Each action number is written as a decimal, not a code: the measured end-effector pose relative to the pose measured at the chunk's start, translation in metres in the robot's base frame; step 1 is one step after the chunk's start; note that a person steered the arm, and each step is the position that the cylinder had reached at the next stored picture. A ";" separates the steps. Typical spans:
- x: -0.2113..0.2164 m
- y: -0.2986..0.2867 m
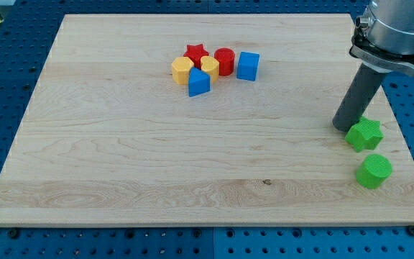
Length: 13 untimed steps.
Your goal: Slide the green star above the green circle
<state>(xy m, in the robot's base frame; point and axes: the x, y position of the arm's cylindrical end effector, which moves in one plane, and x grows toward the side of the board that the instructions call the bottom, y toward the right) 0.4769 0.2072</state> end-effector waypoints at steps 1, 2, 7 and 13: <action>-0.014 0.002; -0.020 0.003; -0.012 0.041; 0.011 0.038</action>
<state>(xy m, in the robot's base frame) 0.4878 0.2451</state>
